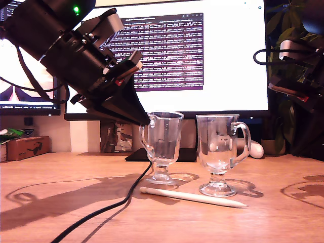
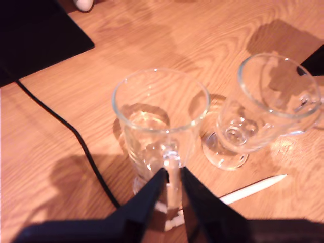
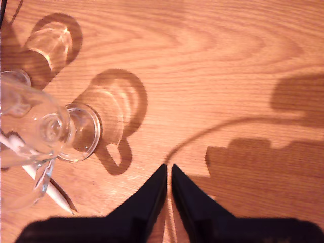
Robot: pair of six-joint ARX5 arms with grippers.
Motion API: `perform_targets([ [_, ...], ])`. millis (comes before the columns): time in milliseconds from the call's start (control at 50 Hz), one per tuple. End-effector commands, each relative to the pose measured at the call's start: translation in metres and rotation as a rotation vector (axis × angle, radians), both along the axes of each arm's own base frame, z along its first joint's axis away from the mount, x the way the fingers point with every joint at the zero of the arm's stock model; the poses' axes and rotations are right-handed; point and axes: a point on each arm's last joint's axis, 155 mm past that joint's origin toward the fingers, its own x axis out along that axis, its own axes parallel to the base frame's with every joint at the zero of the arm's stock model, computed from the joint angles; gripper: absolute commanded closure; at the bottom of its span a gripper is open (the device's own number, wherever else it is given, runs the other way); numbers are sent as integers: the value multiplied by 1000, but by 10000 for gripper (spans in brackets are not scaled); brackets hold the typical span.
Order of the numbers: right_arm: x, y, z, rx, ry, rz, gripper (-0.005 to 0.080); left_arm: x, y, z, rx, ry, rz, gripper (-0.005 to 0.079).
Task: Pick the small glass cups in front of you with each of your hands, and place them behind the white pen
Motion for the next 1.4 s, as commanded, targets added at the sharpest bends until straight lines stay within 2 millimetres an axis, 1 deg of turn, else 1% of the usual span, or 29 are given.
perform_targets([
  [0,3,1,3,3,-10,0,763,0,-4,-5,-2,12,-9,767],
  [120,3,1,3,3,-10,-1,763,-2,-8,-9,-4,19,-17,767],
  [200,3,1,3,3,-9,-1,763,-3,-10,-18,4,39,-24,767],
  [320,2,1,3,3,-7,-1,763,-5,-14,-24,10,49,-32,767],
  [500,1,0,2,2,-2,-1,763,-3,-18,-22,-2,32,-38,767],
  [760,1,0,2,2,-3,-1,763,-4,-18,-22,-1,35,-39,767],
  [900,1,0,2,2,-4,-1,763,-8,-21,-21,-10,42,-58,767],
  [1100,4,1,4,6,-16,-1,763,-8,-22,-20,-12,39,-60,767],
  [1260,5,1,4,6,-20,-1,763,-7,-22,-16,-19,29,-59,767],
  [1380,5,1,5,7,-21,-1,763,-5,-24,-9,-26,14,-58,767],
])
